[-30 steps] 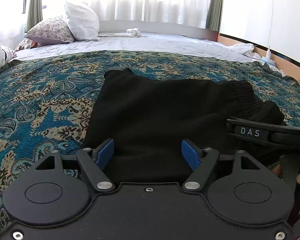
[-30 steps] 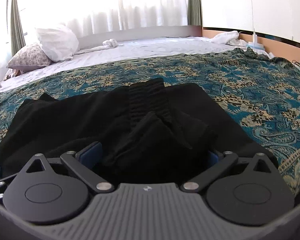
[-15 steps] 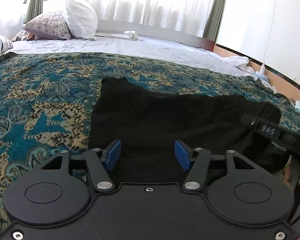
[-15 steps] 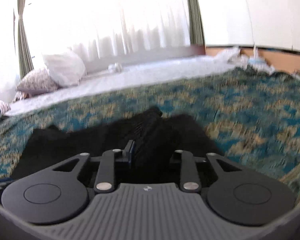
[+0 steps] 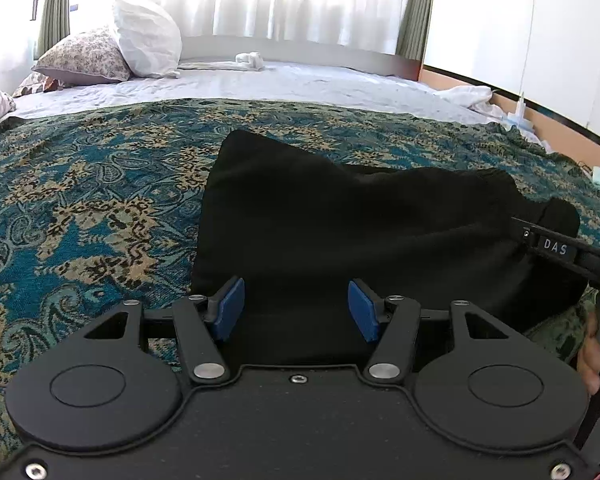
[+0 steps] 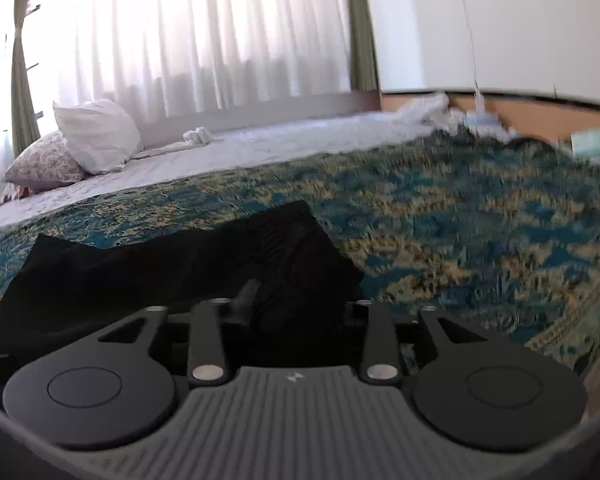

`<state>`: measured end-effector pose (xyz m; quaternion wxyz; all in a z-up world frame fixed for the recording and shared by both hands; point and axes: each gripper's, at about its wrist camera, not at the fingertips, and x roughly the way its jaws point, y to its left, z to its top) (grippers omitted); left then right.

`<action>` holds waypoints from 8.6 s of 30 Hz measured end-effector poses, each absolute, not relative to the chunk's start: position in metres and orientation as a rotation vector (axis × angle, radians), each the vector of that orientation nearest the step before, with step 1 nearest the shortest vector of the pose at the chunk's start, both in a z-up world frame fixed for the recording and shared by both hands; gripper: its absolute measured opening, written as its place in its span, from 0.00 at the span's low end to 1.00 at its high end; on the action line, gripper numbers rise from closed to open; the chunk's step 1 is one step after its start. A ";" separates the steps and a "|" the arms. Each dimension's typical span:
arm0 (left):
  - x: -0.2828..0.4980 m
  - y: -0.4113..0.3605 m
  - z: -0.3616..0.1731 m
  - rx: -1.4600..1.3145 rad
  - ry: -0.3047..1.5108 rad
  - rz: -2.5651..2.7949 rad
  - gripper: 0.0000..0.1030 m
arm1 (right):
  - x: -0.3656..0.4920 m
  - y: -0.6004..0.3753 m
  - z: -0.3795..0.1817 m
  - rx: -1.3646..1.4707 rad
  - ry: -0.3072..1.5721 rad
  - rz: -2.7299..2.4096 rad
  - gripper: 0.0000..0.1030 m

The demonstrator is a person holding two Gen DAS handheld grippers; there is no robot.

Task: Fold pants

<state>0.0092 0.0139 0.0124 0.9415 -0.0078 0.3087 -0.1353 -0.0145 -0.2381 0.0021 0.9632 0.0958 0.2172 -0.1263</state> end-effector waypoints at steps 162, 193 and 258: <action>0.306 0.046 0.036 -0.036 0.634 -0.123 0.12 | 0.287 -0.248 0.015 0.397 0.737 0.172 0.36; 0.139 0.024 0.008 0.135 0.618 -0.095 0.53 | 0.155 -0.254 0.009 0.265 0.711 -0.016 0.29; 0.081 0.001 -0.006 0.038 0.690 -0.092 1.00 | 0.060 -0.187 -0.021 -0.007 0.636 0.036 1.00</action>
